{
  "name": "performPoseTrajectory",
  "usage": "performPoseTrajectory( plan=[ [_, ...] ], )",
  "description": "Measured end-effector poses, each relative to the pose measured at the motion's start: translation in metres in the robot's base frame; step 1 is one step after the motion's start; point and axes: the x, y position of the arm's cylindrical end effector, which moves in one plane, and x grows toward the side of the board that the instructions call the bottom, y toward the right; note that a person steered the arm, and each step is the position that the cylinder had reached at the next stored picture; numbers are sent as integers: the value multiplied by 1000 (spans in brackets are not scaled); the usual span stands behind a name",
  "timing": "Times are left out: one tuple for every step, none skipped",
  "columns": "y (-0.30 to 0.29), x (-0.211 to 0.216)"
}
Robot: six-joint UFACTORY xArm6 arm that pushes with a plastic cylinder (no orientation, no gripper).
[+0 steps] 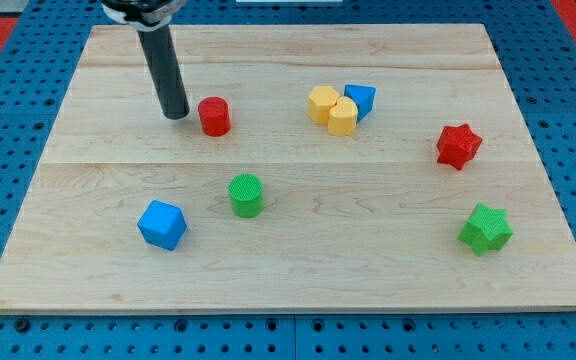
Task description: Push the red circle to the yellow heart
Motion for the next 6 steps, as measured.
performPoseTrajectory(
  plan=[
    [24, 11],
    [55, 23],
    [88, 26],
    [117, 26],
    [137, 34],
    [147, 50]
  ],
)
